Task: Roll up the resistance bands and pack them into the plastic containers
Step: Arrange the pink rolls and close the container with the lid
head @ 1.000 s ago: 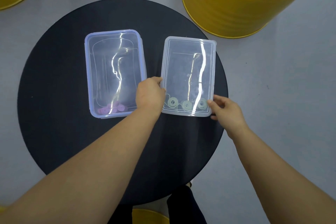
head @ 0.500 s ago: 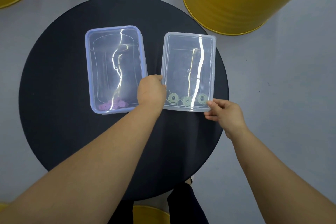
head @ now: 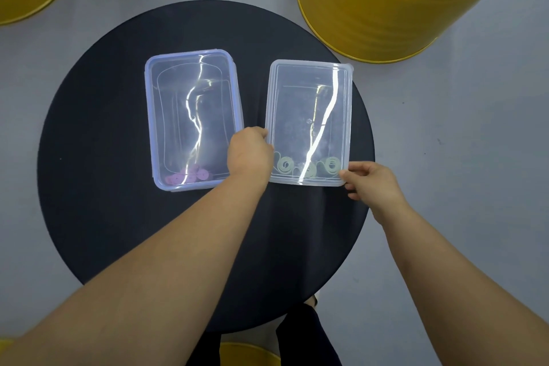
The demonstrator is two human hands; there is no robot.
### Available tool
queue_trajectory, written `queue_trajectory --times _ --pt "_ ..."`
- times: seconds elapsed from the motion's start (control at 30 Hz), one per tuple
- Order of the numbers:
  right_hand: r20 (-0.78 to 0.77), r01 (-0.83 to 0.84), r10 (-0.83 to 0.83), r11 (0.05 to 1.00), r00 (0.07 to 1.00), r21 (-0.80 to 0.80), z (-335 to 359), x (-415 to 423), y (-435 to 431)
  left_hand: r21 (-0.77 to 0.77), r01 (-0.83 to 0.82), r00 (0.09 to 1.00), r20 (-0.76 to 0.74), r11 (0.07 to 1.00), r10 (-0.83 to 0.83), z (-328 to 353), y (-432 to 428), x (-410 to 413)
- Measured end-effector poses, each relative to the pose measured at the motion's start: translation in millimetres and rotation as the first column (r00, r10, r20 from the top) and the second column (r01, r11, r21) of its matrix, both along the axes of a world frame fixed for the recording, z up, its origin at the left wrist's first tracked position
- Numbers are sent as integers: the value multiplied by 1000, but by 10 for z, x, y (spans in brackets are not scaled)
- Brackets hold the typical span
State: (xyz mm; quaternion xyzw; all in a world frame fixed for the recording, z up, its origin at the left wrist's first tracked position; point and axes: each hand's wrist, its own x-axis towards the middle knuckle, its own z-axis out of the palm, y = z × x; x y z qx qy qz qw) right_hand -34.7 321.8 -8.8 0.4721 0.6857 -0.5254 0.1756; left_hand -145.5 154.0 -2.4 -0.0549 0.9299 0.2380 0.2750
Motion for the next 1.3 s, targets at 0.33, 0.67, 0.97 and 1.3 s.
queue_trajectory --times 0.33,0.67,0.97,1.3 --pt "-114 69 -58 993 992 95 -41 -862 233 37 -9 1000 0 999 9 -18 11 -30" --pt "-58 307 -308 951 950 -34 -85 -1201 304 -23 57 997 51 998 -56 -41 12 -111" --pt "-72 84 -79 994 994 70 -56 -843 145 -12 70 996 57 997 -69 74 -5 -60" --pt "-29 335 -336 942 941 -37 21 76 -288 200 -378 911 252 904 325 50 -223 726"
